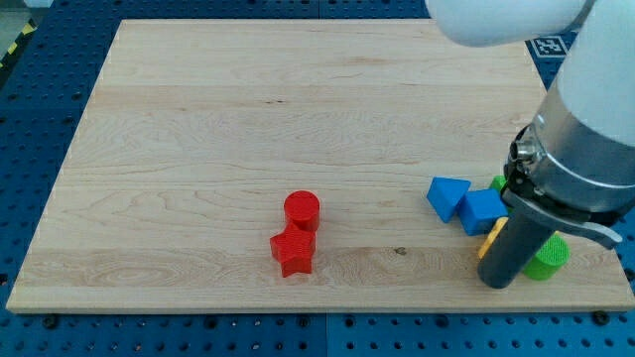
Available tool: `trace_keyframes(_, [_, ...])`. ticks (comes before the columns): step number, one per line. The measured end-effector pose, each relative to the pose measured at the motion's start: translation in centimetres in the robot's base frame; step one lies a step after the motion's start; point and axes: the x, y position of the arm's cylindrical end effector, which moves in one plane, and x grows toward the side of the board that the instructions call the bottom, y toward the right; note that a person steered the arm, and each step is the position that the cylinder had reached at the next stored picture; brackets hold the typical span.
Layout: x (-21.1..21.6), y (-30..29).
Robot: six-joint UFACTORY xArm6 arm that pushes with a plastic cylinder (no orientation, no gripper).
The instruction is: Push the blue cube to the top of the blue triangle
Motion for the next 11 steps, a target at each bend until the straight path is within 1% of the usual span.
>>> trace_keyframes(1, [-0.6,0.6])
trace_keyframes(6, [-9.2,0.5])
trace_keyframes(7, [-9.8,0.4])
trace_keyframes(9, [-11.3,-2.4])
trace_keyframes(11, [-11.3,-2.9])
